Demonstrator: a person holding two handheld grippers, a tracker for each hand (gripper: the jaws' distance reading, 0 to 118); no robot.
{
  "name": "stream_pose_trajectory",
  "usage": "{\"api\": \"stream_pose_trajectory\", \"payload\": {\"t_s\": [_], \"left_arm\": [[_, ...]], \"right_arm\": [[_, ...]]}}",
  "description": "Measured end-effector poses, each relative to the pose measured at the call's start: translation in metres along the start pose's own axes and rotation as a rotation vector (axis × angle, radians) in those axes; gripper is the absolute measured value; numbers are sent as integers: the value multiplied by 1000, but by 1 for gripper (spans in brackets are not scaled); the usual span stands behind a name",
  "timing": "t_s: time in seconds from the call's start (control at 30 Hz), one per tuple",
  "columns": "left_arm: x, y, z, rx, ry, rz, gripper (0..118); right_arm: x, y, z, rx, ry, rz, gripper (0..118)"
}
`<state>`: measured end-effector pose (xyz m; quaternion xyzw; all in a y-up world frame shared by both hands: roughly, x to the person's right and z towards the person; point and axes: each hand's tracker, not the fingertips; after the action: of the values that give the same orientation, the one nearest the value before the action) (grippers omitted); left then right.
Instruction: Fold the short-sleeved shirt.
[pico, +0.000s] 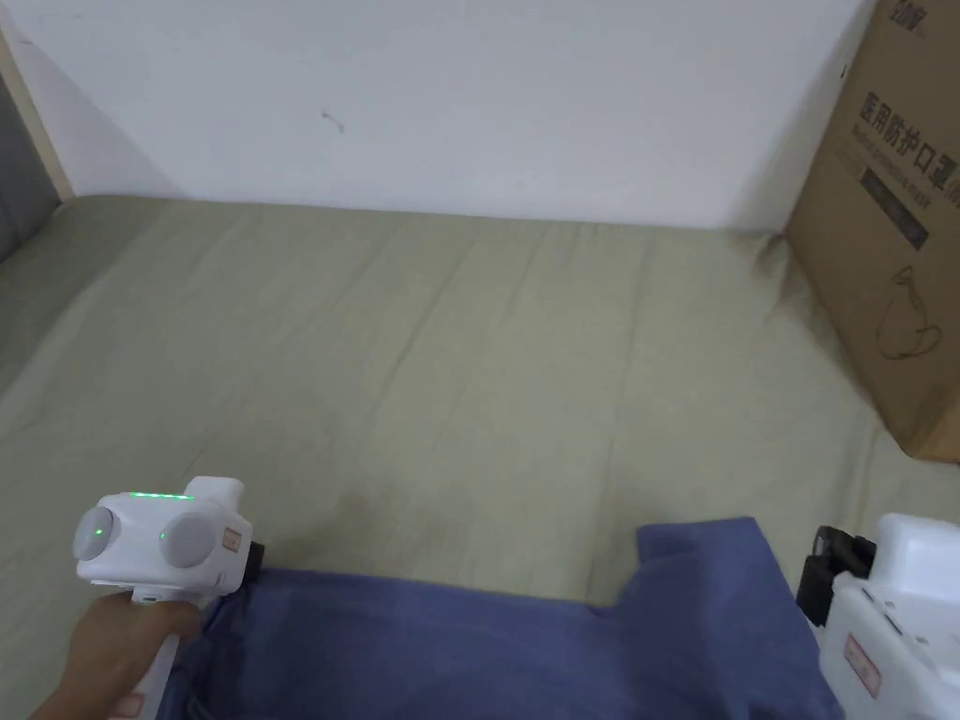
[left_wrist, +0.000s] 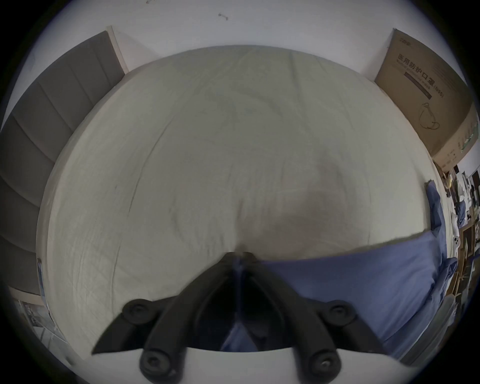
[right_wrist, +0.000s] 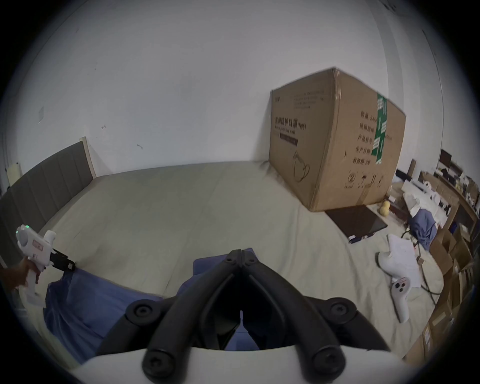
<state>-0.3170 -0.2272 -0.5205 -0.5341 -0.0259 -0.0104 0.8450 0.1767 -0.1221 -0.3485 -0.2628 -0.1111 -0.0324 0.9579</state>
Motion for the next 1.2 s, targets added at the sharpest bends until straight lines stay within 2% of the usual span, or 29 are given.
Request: {"api": "stream_pose_trajectory", "payload": {"t_s": [0.03, 0.07, 0.17, 0.2, 0.23, 0.27, 0.37, 0.4, 0.43, 0.5, 0.57, 0.6, 0.67, 0.73, 0.83, 1.03, 1.2], "left_arm": [[2, 0, 5, 14, -8, 6, 2], [3, -1, 11, 26, -18, 7, 2], [1, -9, 41, 110, -61, 31, 2], [0, -12, 52, 140, -90, 40, 2], [0, -13, 61, 160, -95, 41, 2], [0, -15, 67, 153, -85, 32, 2], [-2, -19, 85, 174, -92, 27, 2], [0, -22, 91, 179, -95, 26, 2], [0, -24, 95, 187, -98, 25, 2], [0, -26, 97, 186, -90, 25, 2], [-8, -25, 87, 182, -92, 31, 2], [-9, -26, 87, 182, -89, 34, 2], [-9, -28, 86, 176, -91, 38, 2], [-10, -30, 87, 176, -92, 52, 2], [-10, -34, 89, 178, -93, 70, 2], [-18, -48, 107, 206, -89, 111, 2], [-23, -75, 137, 222, -92, 133, 2]], "right_arm": [[3, 2, -12, -30, 11, -8, 1], [7, 5, -24, -52, 14, -31, 11], [18, 8, -66, -151, 12, -51, 77], [21, 7, -83, -192, 2, -30, 97], [25, 4, -98, -233, 4, -43, 105], [27, 2, -107, -281, 9, -60, 106], [34, -11, -147, -397, -19, -69, 105], [34, -17, -159, -434, -26, -49, 98], [36, -24, -170, -481, 8, -32, 87], [34, -35, -181, -550, -16, -8, 54], [28, -45, -181, -586, -30, 49, 51], [25, -47, -173, -520, -12, 65, 47], [27, -44, -168, -525, -7, 52, 45], [25, -42, -158, -535, 24, 40, 3], [26, -37, -145, -503, 35, 61, 1], [42, -10, -61, -311, 128, -2, 1], [62, -6, 18, -223, 204, -35, 1]]}}
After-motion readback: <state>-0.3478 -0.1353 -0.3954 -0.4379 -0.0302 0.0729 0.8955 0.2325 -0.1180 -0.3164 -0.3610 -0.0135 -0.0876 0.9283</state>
